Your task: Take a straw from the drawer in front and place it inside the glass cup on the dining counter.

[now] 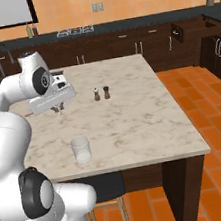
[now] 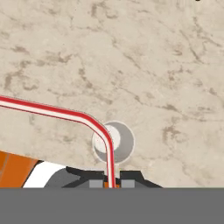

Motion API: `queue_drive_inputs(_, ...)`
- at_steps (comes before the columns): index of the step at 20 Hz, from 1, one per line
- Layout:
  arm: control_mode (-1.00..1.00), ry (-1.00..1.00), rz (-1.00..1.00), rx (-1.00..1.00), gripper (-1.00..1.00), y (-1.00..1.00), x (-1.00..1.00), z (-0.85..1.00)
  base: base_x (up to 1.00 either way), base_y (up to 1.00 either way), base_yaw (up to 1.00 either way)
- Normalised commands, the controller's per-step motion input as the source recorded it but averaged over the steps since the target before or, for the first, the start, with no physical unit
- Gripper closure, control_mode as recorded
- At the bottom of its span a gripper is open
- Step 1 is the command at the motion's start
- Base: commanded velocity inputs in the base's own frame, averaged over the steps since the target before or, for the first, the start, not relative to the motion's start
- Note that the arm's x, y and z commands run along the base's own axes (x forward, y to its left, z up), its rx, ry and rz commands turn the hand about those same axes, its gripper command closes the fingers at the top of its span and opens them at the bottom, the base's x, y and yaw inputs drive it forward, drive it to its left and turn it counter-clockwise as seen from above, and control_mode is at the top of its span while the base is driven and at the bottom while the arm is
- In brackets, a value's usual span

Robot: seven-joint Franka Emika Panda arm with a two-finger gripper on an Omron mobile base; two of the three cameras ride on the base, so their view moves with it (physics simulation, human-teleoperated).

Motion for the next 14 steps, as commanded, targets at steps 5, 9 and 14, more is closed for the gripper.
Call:
queue_drive_inputs(5,-1.00,-0.25,0.00,-0.36,1.00,-0.40,0.00,0.19,0.00,0.00,0.00)
queue_drive_inputs(9,-1.00,-0.20,0.00,-0.39,1.00,-0.43,0.00,0.14,0.00,0.00,0.00)
queue_drive_inputs(14,-1.00,-0.07,0.01,-0.34,1.00,-0.16,0.00,0.00,0.00,0.00,0.00)
